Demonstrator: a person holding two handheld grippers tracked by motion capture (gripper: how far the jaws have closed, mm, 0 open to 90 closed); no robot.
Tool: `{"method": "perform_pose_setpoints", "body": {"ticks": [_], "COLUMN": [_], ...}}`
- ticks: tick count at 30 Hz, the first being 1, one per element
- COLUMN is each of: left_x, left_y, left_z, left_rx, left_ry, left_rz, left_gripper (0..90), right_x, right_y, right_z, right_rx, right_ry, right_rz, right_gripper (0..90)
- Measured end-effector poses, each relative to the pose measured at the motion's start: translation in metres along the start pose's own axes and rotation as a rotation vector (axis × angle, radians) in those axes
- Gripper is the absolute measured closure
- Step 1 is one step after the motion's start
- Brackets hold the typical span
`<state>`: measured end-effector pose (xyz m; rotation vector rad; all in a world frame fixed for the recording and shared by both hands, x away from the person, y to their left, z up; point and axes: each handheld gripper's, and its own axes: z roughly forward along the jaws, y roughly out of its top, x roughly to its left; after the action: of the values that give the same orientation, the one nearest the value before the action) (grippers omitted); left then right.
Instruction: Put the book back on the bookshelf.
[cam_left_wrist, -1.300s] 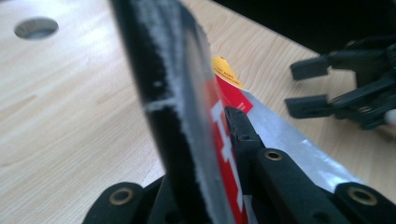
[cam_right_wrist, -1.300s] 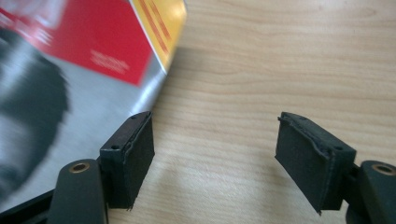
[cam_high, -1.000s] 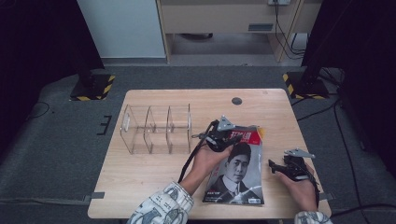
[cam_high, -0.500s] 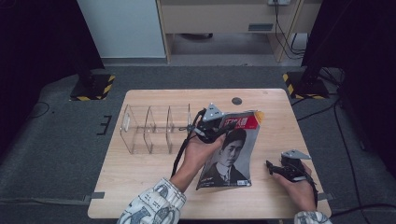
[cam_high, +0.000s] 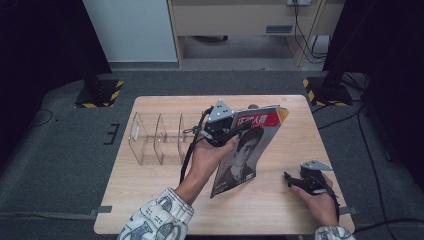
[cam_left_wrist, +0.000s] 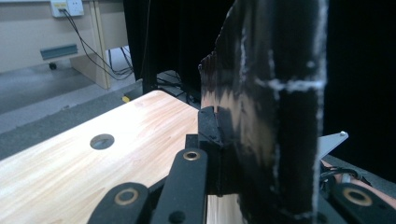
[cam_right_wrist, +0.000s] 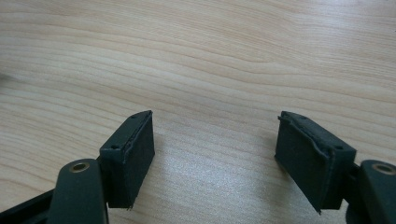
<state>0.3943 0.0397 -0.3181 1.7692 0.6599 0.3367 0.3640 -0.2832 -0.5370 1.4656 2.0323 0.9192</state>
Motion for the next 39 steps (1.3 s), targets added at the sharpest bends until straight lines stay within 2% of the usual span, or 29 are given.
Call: {"method": "perform_pose_setpoints", "body": {"ticks": [10, 24, 39], "left_x": [0.001, -0.001, 0.002], "left_y": [0.008, 0.003, -0.008], "left_z": [-0.016, -0.025, -0.044], "left_rx": [-0.016, -0.028, -0.041], "left_ry": [0.006, -0.011, -0.010], "left_rz": [0.006, 0.001, -0.009], "left_gripper": [86.8, 86.7, 86.7], "right_x": [0.002, 0.003, 0.004], "right_y": [0.000, 0.000, 0.000], "right_z": [0.001, 0.001, 0.001], "right_rx": [0.000, -0.001, 0.003], "right_ry": [0.010, 0.020, 0.026], "right_rz": [-0.014, -0.019, -0.023], "right_gripper": [28.1, 28.1, 28.1]}}
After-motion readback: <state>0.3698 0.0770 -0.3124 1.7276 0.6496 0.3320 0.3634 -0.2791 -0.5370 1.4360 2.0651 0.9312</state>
